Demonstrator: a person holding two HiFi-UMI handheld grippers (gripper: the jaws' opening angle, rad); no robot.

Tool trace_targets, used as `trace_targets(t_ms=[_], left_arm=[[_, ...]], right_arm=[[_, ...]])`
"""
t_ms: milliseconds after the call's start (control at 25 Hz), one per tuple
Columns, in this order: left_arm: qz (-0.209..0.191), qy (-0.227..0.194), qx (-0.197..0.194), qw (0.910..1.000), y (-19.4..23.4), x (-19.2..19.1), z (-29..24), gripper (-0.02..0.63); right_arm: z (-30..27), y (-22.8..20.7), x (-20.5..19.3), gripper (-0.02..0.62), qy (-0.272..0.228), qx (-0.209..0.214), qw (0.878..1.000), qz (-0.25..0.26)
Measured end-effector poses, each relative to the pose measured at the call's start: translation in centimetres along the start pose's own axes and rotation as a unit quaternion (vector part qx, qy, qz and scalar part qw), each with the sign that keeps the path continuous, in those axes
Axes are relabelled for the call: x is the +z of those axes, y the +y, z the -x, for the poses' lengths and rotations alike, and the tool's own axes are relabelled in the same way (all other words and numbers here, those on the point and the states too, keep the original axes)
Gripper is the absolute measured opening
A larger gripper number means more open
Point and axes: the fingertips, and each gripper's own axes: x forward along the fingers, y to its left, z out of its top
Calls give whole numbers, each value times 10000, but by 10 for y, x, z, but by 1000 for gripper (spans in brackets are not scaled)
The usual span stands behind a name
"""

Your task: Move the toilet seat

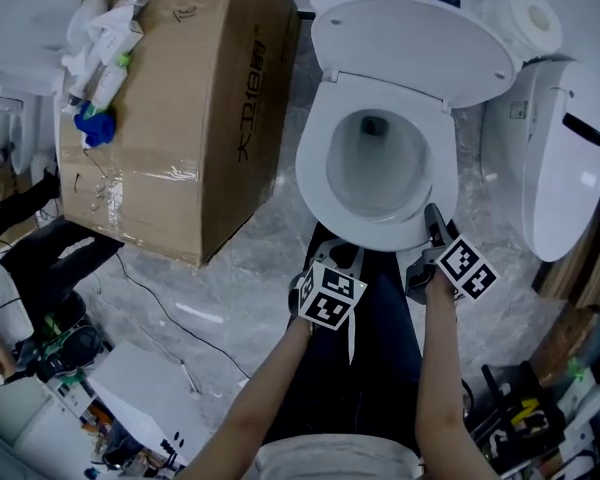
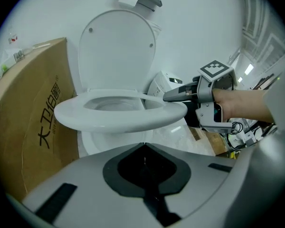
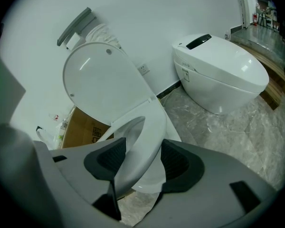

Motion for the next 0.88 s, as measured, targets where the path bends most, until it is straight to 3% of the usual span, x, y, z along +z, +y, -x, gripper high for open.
trace_targets(t_ms=[400,600,880], left_arm=[[-53,-308,137,9994,2,30,15,15],[297,-536,43,9981,3,43,23,15],[326,-655,247,9970,2,57,28,15]], right_arm=[[5,7,8,241,27,-20,10000,-71],[6,12,13,242,20,102,9999,-60],[10,16,24,256,-91,0,9999,115]])
